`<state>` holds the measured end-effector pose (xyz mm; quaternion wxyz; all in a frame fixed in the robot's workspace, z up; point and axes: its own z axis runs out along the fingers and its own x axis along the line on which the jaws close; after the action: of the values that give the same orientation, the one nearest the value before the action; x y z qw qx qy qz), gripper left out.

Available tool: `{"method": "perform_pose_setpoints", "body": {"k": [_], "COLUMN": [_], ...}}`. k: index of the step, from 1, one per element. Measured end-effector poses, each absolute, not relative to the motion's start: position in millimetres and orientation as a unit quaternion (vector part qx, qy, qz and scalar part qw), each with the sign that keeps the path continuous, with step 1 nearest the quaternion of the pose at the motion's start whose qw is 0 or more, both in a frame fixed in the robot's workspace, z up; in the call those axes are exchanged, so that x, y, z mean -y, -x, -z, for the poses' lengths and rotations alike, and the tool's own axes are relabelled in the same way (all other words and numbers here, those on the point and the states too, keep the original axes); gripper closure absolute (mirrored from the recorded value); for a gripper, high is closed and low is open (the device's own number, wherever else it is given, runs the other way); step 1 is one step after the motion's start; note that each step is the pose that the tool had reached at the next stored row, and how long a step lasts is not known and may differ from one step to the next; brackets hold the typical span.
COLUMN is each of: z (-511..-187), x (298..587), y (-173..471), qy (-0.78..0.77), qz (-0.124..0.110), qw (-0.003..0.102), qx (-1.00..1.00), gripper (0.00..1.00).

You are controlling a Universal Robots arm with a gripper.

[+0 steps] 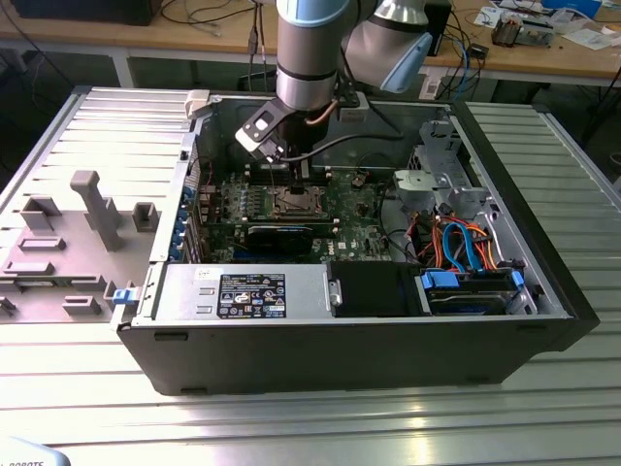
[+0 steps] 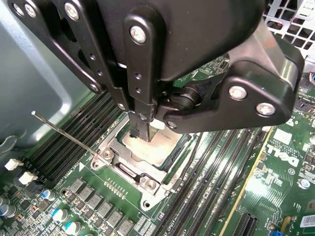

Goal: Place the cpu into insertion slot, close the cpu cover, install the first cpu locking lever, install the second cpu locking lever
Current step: 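Install the first cpu locking lever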

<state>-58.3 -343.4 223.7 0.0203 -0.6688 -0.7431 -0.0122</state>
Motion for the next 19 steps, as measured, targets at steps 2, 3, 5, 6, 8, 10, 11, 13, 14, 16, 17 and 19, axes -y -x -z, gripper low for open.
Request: {"method": "perform_pose_setpoints", "body": {"k": [2, 3, 5, 6, 8, 10, 11, 13, 14, 16, 17, 19], "z": [-224.3, -224.4, -225.7, -225.8, -226.3, -226.6, -226.7, -227.0, -227.1, -227.2, -227.2, -227.9], "x": [343.4, 343.4, 343.4, 343.4, 343.4, 343.4, 343.3, 343.4, 343.4, 343.4, 343.4, 343.4], "y": [58.3, 58.3, 58.3, 58.3, 58.3, 58.3, 58.3, 58.3, 58.3, 58.3, 58.3, 58.3], "qy": [0.669, 0.669, 0.669, 0.669, 0.669, 0.669, 0.669, 0.669, 0.669, 0.669, 0.669, 0.669], "qz": [0.012, 0.012, 0.012, 0.012, 0.012, 0.012, 0.012, 0.012, 0.012, 0.012, 0.012, 0.012], "qw": [0.02, 0.02, 0.02, 0.02, 0.02, 0.02, 0.02, 0.02, 0.02, 0.02, 0.02, 0.02], "qx": [0.743, 0.743, 0.743, 0.743, 0.743, 0.743, 0.743, 0.743, 0.743, 0.743, 0.743, 0.743], "gripper": [0.89, 0.89, 0.89, 0.89, 0.89, 0.89, 0.89, 0.89, 0.89, 0.89, 0.89, 0.89]}}
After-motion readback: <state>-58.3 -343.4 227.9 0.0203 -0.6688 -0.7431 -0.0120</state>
